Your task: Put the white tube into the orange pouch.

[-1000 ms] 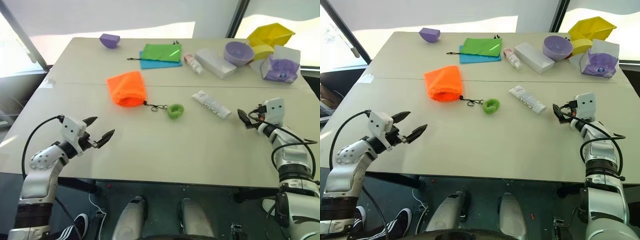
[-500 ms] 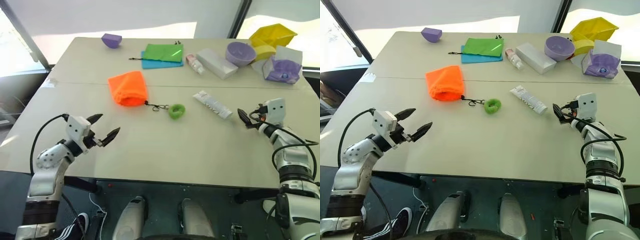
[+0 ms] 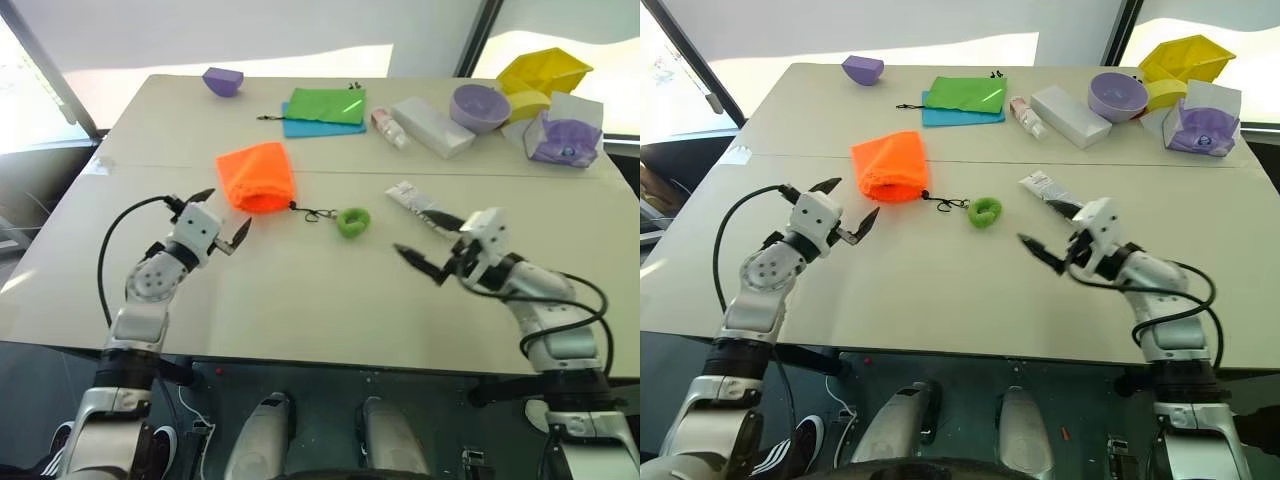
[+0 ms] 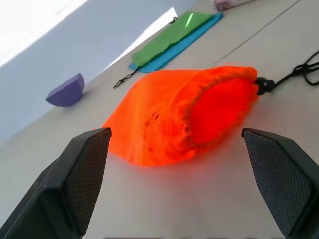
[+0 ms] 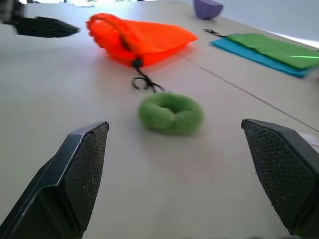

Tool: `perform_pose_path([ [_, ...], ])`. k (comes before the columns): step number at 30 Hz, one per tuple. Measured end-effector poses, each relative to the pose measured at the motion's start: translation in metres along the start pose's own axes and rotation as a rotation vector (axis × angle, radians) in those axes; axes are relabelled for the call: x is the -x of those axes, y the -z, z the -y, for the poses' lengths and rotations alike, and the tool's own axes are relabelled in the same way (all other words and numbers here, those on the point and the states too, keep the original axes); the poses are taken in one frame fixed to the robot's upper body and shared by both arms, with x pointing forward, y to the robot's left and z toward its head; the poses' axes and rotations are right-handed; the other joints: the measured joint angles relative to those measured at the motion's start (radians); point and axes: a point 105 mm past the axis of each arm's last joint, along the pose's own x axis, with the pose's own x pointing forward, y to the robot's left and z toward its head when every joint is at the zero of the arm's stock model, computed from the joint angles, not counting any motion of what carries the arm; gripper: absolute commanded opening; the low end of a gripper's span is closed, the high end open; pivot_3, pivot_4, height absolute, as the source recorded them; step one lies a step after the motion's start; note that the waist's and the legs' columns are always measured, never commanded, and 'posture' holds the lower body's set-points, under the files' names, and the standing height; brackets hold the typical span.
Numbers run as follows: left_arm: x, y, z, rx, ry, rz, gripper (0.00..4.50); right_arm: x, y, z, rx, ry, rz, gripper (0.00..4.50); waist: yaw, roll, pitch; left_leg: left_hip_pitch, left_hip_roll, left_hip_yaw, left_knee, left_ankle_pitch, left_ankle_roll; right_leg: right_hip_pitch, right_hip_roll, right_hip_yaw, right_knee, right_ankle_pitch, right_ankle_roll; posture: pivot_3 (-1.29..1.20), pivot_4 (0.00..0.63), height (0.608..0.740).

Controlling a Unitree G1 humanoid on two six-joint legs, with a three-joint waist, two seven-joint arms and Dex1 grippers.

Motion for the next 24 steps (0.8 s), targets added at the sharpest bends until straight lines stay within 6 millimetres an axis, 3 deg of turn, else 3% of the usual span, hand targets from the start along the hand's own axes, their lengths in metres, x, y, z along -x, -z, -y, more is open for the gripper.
perform_pose_path([
  [4,-0.010,0.005,-0.001,-0.011,-0.052,-0.028,4.50,-0.011,-0.005,-0.014,0.073,-0.026,-0.013,4.45,0.002,0.000,0.000,0.000,0.000,0.000,0.000,0.000,0.000,0.000,0.000,0.000,0.000,0.000,0.000,0.00,0.150,0.740],
  [8,-0.024,0.002,0.016,0.034,-0.056,-0.028,4.50,-0.020,-0.010,-0.026,0.064,-0.033,0.017,4.45,0.005,-0.001,0.000,-0.001,-0.001,-0.001,0.000,0.000,0.000,0.000,0.000,-0.001,0.000,0.000,0.001,0.00,0.150,0.740],
  [16,-0.046,-0.010,0.012,0.062,-0.100,-0.021,4.50,-0.021,-0.008,-0.025,0.061,-0.015,0.000,4.45,-0.001,-0.002,0.001,-0.001,-0.002,0.000,0.001,0.000,0.000,0.000,0.001,-0.001,0.000,0.001,0.001,0.00,0.150,0.740],
  [21,-0.046,-0.001,0.009,0.057,-0.128,-0.071,4.50,-0.021,-0.007,-0.024,0.066,-0.008,-0.004,4.45,0.000,-0.002,0.001,-0.001,-0.002,0.000,0.001,0.000,0.000,0.000,0.001,-0.001,0.000,0.001,0.001,0.00,0.150,0.740],
  [24,-0.045,0.004,0.008,0.058,-0.141,-0.097,3.75,-0.021,-0.007,-0.024,0.070,-0.006,-0.008,4.50,0.000,-0.002,0.001,-0.001,-0.002,0.000,0.001,0.000,0.000,0.000,0.001,-0.001,0.000,0.002,0.002,0.00,0.150,0.740],
])
